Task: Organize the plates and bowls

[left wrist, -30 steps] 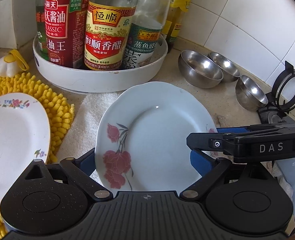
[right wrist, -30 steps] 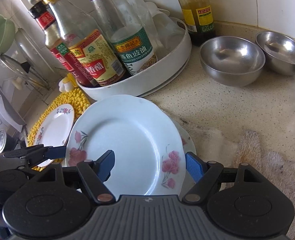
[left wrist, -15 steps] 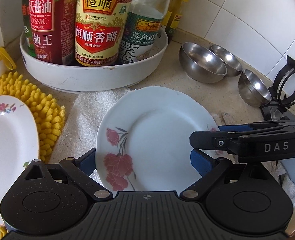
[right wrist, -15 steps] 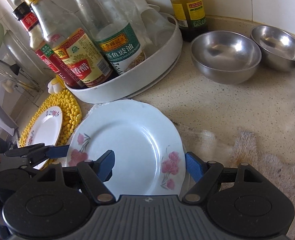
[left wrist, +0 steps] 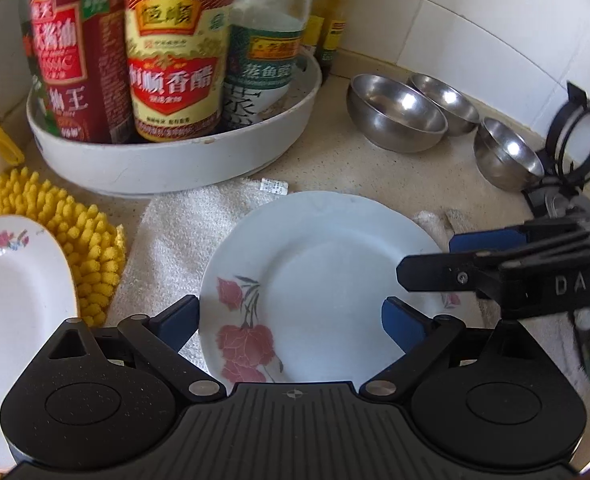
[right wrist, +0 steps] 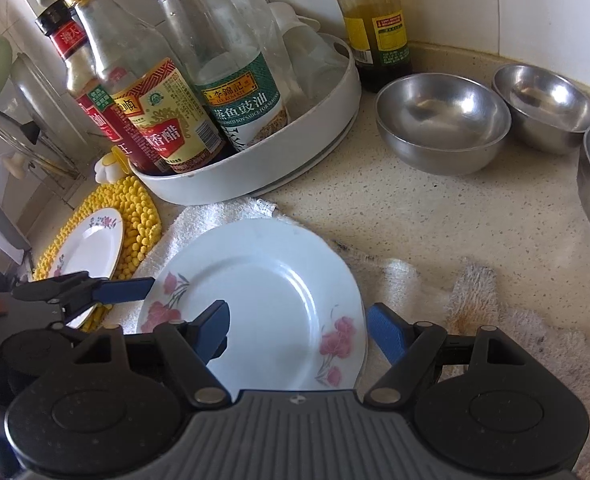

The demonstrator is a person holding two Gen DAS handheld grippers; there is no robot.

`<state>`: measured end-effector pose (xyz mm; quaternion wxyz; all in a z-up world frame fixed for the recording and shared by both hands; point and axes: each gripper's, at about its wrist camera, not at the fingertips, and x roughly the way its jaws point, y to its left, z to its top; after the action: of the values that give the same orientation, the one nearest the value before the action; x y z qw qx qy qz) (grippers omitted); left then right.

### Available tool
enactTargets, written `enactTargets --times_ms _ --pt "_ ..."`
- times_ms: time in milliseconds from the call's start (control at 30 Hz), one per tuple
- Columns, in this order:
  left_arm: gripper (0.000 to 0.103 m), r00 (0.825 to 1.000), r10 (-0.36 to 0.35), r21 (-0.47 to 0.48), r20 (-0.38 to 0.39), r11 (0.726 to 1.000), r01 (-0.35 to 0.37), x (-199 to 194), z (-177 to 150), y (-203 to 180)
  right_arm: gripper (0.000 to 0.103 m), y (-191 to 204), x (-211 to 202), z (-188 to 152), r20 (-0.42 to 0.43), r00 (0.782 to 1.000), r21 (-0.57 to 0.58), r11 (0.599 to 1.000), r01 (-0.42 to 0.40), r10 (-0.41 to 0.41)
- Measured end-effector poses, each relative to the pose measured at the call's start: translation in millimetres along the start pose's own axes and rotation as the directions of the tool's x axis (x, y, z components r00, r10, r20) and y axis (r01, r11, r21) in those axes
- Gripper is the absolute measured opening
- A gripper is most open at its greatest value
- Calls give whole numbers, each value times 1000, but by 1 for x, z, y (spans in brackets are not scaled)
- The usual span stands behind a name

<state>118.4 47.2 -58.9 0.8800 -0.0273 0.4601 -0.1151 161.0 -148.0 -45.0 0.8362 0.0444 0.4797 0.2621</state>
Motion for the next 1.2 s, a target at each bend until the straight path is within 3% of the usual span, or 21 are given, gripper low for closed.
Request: enactTargets --times_ms 267,700,933,1200 --pt "99 999 -32 38 5 999 32 -14 -4 7 79 3 -3 -1 10 1000 17 1000 22 -22" --pt "101 997 52 -9 50 999 -51 -45 -12 50 79 61 15 12 30 997 -74 995 -64 66" --pt "102 987 144 -74 74 988 -139 -67 -22 87 79 92 34 20 12 993 -119 986 -116 119" --pt "102 961 265 -160 77 955 -251 -85 -34 137 79 124 56 27 -29 986 -158 974 -164 162"
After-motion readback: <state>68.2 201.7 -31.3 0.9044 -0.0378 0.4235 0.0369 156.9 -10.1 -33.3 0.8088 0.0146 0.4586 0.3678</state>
